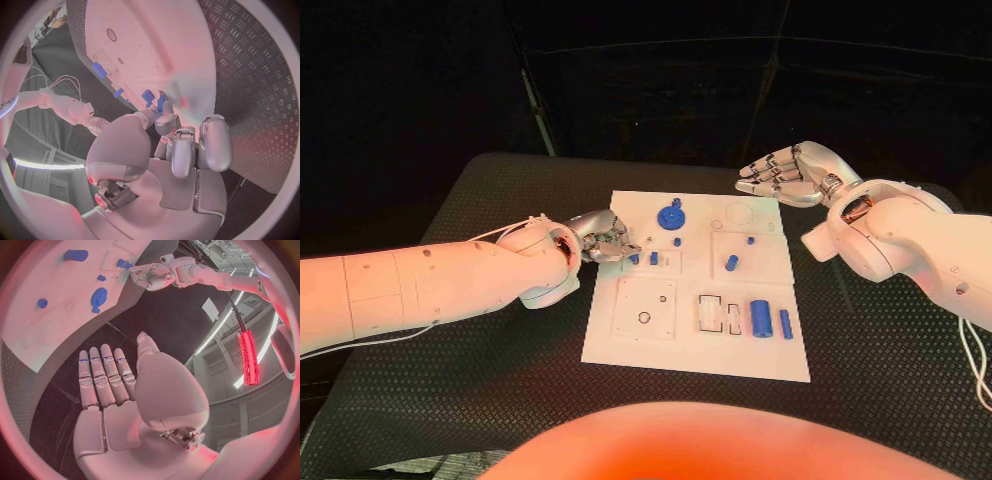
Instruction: Assemble the parts on the task board
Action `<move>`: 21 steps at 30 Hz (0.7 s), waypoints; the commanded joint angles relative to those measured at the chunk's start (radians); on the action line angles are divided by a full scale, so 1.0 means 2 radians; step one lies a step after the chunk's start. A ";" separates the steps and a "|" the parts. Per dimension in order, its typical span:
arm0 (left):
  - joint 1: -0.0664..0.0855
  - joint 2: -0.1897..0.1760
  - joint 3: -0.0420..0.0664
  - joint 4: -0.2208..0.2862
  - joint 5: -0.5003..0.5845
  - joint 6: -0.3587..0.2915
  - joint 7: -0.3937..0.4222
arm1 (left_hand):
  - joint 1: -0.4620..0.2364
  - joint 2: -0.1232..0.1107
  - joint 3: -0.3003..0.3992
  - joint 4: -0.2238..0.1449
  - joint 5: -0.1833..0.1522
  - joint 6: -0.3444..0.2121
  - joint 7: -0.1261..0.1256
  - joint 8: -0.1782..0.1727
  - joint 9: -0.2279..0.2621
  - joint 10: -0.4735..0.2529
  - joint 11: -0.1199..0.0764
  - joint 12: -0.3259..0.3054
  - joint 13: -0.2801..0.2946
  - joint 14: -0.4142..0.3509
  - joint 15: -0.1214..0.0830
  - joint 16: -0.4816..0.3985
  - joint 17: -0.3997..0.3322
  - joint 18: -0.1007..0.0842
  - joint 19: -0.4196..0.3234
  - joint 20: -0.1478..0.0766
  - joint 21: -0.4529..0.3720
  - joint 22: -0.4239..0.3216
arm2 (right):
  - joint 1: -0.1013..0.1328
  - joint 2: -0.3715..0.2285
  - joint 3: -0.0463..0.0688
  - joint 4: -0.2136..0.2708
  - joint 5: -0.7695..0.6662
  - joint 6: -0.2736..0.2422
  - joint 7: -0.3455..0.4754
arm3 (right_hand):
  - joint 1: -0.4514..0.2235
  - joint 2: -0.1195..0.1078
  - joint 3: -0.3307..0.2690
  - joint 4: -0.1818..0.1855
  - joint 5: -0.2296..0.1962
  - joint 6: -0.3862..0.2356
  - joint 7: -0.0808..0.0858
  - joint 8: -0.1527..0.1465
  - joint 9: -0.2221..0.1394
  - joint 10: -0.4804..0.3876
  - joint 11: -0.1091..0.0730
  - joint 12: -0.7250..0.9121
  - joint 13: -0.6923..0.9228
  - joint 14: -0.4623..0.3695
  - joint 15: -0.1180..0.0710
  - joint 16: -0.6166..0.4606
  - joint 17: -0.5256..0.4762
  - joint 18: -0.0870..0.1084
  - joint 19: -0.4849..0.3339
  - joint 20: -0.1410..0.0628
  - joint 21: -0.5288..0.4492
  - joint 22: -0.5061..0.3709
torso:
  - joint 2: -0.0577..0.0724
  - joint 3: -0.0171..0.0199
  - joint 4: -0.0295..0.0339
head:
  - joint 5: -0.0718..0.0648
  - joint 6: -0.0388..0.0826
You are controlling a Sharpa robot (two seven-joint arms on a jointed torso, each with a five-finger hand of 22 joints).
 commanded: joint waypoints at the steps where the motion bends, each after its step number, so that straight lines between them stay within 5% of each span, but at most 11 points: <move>1: 0.000 0.002 0.000 -0.001 -0.009 0.022 -0.020 | 0.005 0.001 0.057 -0.055 0.002 -0.003 -0.008 0.003 0.001 0.003 -0.001 -0.002 -0.001 0.053 -0.004 0.002 0.132 -0.005 0.003 0.000 0.000 0.000 | 0.001 0.000 0.000 0.001 0.001 0.003 0.004 | 0.000 0.004 0.003 -0.001 0.003 -0.001 0.026 0.000 0.000 -0.002 0.001 -0.001 -0.001 -0.004 -0.001 -0.003 -0.001 -0.007 -0.004 0.000 -0.002 0.001 | 0.000 0.0002 0.0003 | 0.000 0.000; 21: 0.000 0.005 0.000 -0.003 -0.013 0.033 -0.034 | 0.004 0.000 0.058 -0.055 0.002 -0.003 -0.008 0.003 0.001 0.003 -0.001 -0.002 -0.001 0.053 -0.004 0.002 0.132 -0.005 0.003 0.000 0.000 -0.001 | 0.001 0.000 0.000 0.000 0.002 0.004 0.004 | 0.000 0.004 0.003 -0.001 0.003 -0.001 0.026 0.000 0.000 -0.002 0.001 -0.001 -0.001 -0.004 -0.001 -0.003 -0.001 -0.007 -0.004 0.000 -0.002 0.001 | 0.000 0.0003 0.0004 | -0.001 0.000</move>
